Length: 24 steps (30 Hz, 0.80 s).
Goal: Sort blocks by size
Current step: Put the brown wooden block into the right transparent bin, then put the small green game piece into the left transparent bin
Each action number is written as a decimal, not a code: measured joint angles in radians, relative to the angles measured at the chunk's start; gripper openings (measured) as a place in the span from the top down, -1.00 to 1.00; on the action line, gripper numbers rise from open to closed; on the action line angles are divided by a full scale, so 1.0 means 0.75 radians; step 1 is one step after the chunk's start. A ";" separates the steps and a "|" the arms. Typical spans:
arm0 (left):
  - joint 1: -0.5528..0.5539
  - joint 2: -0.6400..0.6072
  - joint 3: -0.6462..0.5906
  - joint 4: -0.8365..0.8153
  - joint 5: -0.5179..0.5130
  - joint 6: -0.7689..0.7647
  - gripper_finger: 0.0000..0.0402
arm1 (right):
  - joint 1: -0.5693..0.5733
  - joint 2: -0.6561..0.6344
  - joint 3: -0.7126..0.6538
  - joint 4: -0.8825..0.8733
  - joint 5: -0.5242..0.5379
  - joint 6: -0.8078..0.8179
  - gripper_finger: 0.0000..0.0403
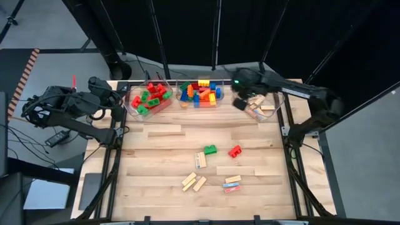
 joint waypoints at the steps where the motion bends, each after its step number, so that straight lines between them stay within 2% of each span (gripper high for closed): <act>1: 0.000 0.000 0.000 0.000 0.000 0.000 0.98 | -0.024 -0.051 -0.065 -0.003 0.042 0.036 0.63; 4: 0.000 0.000 0.000 0.000 -0.004 0.001 0.98 | -0.107 -0.166 -0.220 0.032 0.097 0.091 0.63; 8: 0.000 0.000 0.000 0.001 -0.041 0.001 0.98 | -0.175 -0.183 -0.316 0.067 0.084 0.121 0.57; 14: 0.000 0.000 0.000 0.001 -0.073 0.001 0.98 | -0.203 -0.173 -0.313 0.085 0.085 0.130 -0.21; 17: 0.000 0.000 0.000 0.001 -0.073 0.000 0.98 | -0.198 -0.174 -0.280 0.090 0.057 0.131 -0.46; 19: 0.000 0.000 0.000 0.001 -0.073 -0.001 0.98 | -0.175 -0.183 -0.250 0.108 -0.064 0.090 -0.53; 23: 0.000 0.000 0.000 0.001 -0.073 -0.003 0.98 | -0.028 -0.201 -0.223 0.290 -0.496 0.050 -0.52; 24: 0.000 0.000 -0.001 0.001 -0.073 -0.003 0.98 | 0.024 -0.196 -0.223 0.334 -0.559 0.048 -0.51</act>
